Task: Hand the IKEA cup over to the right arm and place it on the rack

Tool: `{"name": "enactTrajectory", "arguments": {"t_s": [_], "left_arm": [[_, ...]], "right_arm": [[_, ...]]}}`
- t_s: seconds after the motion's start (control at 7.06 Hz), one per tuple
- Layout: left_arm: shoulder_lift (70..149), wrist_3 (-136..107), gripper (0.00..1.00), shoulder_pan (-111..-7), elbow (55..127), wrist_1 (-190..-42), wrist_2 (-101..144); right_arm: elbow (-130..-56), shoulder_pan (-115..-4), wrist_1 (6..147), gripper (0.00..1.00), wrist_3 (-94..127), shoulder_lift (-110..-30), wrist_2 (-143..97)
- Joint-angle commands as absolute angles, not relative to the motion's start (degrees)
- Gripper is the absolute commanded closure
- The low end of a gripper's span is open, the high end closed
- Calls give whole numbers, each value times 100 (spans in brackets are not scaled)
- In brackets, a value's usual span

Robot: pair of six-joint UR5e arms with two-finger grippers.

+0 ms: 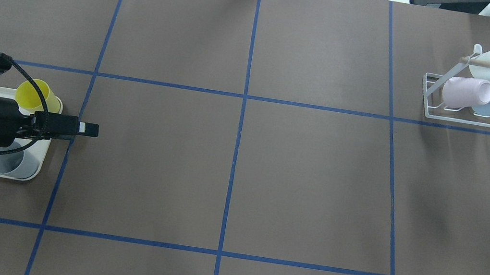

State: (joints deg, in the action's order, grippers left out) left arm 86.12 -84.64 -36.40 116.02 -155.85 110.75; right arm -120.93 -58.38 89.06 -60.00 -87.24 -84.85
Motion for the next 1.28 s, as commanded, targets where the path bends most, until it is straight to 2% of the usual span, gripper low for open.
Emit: {"name": "enactTrajectory", "arguments": {"t_s": [0.0,0.57,1.13], "left_arm": [[8613,-8464,0,-3639,11602,-15583,11083],[8622,-8473,0,-3621,11584,-15583,11057],[8622,-8473,0,-3621,11584,-15592,11057]], "right_arm": [[-11762,-5950,8903,100,-7282,-8877,-8254],[-11646,-5933,8842,100,-7875,-8964,-7149],[-11215,-5512,8455,100,-7840,-8974,-6188]]}}
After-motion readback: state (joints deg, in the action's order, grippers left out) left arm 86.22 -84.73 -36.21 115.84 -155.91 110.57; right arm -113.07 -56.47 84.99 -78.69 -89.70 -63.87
